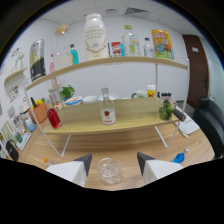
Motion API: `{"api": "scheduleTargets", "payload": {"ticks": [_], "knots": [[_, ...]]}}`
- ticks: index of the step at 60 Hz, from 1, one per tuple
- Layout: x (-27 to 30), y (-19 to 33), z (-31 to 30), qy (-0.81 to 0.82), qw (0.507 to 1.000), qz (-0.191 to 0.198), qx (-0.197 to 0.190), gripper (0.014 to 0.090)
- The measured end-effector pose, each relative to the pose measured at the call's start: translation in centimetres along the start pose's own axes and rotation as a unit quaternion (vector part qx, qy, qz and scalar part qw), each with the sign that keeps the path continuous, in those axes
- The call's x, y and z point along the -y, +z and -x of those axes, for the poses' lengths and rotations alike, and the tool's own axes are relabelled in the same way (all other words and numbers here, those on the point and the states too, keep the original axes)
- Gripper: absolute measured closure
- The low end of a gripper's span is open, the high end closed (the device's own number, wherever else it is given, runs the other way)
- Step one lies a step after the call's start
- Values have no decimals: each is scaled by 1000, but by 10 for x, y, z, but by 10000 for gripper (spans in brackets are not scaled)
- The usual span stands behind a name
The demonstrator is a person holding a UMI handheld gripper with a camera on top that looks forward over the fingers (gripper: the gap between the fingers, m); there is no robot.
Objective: Make me a cup of Mount Fuji.
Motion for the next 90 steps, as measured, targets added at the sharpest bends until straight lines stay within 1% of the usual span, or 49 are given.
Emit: {"api": "scheduleTargets", "payload": {"ticks": [7,11,17,25,30,35,38,42,45,48,51,54,57,60,61,67,75,80,83,90], "knots": [[39,-14,29,4,1000,8,-8,203],[64,-29,48,-2,1000,15,-4,202],[106,-52,77,-18,1000,1,11,203],[168,-74,113,-31,998,-50,33,201],[206,-77,124,-40,994,-99,35,205],[234,-66,133,-53,989,-137,32,207],[247,-56,141,-57,985,-161,37,209],[260,-41,146,-64,980,-185,38,212],[267,-29,142,-68,977,-200,31,244],[274,-18,142,-66,977,-202,22,273],[276,-7,140,-65,977,-200,17,323],[273,3,138,-61,980,-187,11,397],[270,13,136,-55,983,-177,11,491],[269,15,135,-50,983,-175,11,594],[270,16,135,-48,984,-173,9,610],[269,14,134,-47,982,-182,8,618],[270,5,137,-44,982,-182,15,633],[274,-16,141,-43,980,-192,18,640],[277,-33,144,-39,977,-206,25,641],[260,-66,149,-27,974,-221,48,640]]}}
